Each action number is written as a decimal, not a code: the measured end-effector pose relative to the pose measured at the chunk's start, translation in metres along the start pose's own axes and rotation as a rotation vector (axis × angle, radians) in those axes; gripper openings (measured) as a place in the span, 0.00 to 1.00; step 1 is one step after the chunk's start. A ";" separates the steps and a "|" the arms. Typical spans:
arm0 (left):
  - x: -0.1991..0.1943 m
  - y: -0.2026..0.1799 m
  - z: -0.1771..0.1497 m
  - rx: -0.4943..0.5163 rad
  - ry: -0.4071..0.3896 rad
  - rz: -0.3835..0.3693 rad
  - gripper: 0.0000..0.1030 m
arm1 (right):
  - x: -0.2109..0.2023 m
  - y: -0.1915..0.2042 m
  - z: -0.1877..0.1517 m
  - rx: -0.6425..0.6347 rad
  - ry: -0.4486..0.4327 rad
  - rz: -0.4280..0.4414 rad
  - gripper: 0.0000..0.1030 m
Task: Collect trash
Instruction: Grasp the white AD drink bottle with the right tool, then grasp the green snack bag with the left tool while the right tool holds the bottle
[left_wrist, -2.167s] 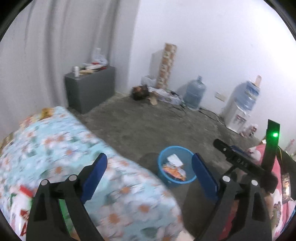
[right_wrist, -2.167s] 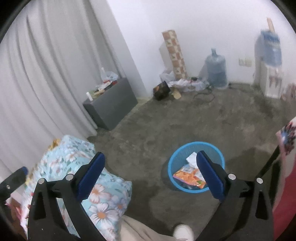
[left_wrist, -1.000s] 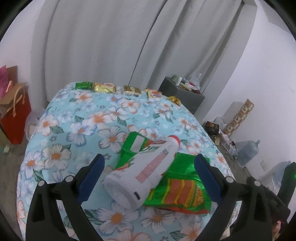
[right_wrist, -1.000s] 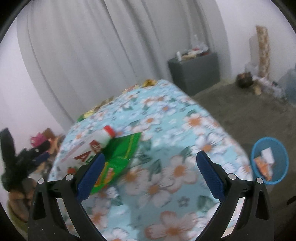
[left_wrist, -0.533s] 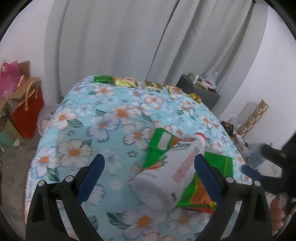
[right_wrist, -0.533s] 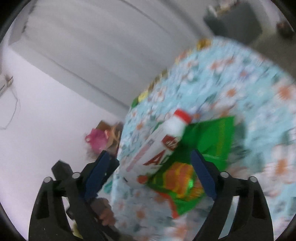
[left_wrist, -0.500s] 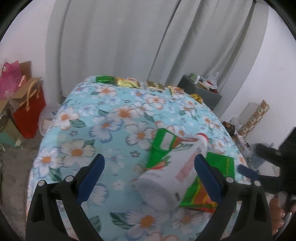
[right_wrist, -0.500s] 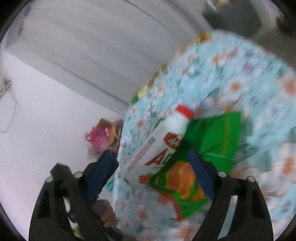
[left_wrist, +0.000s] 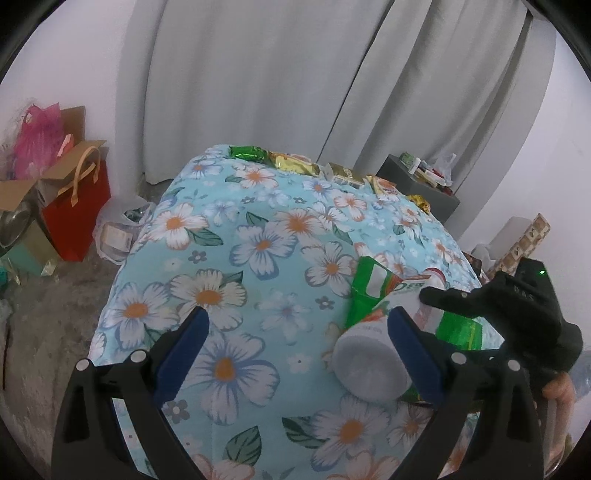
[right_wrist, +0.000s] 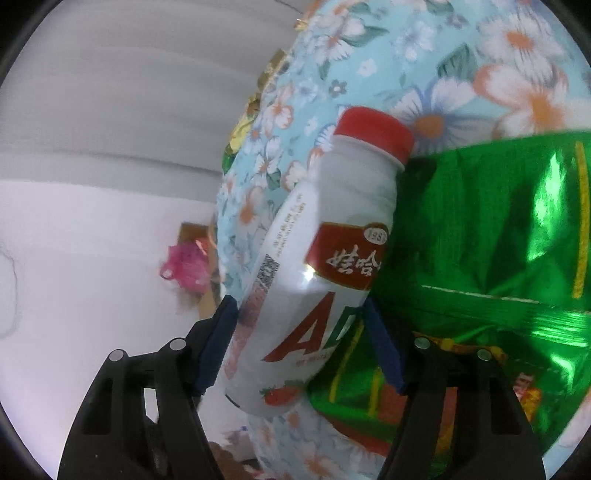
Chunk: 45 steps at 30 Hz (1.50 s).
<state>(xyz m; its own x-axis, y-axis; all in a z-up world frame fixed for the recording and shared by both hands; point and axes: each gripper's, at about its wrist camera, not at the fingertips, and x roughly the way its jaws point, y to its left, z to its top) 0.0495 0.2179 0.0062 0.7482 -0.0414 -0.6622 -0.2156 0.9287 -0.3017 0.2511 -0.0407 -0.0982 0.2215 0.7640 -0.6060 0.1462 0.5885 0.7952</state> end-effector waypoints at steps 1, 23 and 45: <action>0.000 -0.001 0.000 -0.001 0.000 0.002 0.92 | 0.000 -0.001 0.001 0.008 0.000 0.015 0.62; 0.006 -0.009 -0.006 0.028 0.034 -0.056 0.92 | -0.097 -0.036 -0.023 -0.104 0.032 0.132 0.46; 0.061 -0.064 -0.057 -0.069 0.375 -0.430 0.56 | -0.135 -0.009 -0.079 -0.550 -0.198 -0.426 0.61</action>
<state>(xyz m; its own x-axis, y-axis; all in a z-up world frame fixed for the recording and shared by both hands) 0.0730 0.1353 -0.0541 0.5066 -0.5497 -0.6642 0.0090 0.7737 -0.6334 0.1441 -0.1282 -0.0248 0.4318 0.4066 -0.8051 -0.2360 0.9125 0.3343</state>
